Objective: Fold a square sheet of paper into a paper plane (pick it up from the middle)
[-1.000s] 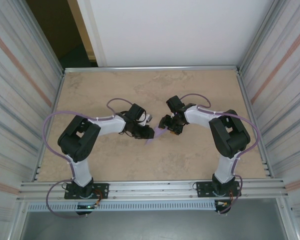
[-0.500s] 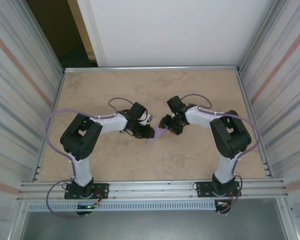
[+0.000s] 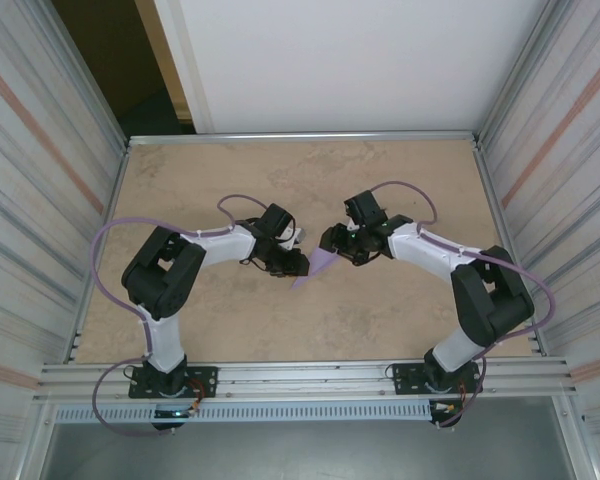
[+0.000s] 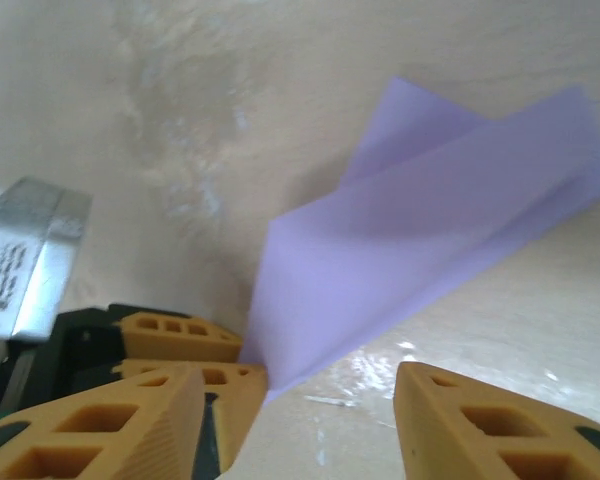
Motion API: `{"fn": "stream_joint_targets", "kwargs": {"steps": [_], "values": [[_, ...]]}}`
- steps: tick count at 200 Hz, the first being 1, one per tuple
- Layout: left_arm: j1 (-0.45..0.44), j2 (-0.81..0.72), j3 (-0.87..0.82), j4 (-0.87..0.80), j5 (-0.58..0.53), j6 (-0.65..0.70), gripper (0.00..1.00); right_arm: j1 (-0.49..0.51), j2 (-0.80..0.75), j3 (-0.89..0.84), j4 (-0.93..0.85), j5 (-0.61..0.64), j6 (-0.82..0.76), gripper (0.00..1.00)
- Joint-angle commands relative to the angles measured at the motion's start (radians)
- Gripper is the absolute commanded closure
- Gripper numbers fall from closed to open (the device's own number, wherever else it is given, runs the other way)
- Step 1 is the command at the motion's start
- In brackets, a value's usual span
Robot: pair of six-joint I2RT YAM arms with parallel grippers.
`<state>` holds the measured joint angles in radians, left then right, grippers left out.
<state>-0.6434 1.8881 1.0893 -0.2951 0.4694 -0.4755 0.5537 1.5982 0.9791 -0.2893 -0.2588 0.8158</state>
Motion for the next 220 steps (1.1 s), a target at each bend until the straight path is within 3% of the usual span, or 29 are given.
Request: {"fn": "stream_joint_targets", "kwargs": {"steps": [1,22,46,220], "values": [[-0.003,0.065,-0.015,-0.091,-0.06,0.009,0.73,0.024,0.062,0.032,0.043,-0.043,-0.017,0.61],[-0.003,0.07,-0.014,-0.097,-0.064,0.007,0.73,0.031,0.122,0.056,0.072,-0.057,-0.005,0.71],[-0.002,0.076,-0.013,-0.104,-0.068,0.004,0.72,0.029,0.166,0.061,0.104,-0.075,0.007,0.75],[-0.002,0.101,-0.014,-0.11,-0.063,0.0,0.76,0.005,0.244,0.036,0.077,-0.033,0.026,0.8]]}}
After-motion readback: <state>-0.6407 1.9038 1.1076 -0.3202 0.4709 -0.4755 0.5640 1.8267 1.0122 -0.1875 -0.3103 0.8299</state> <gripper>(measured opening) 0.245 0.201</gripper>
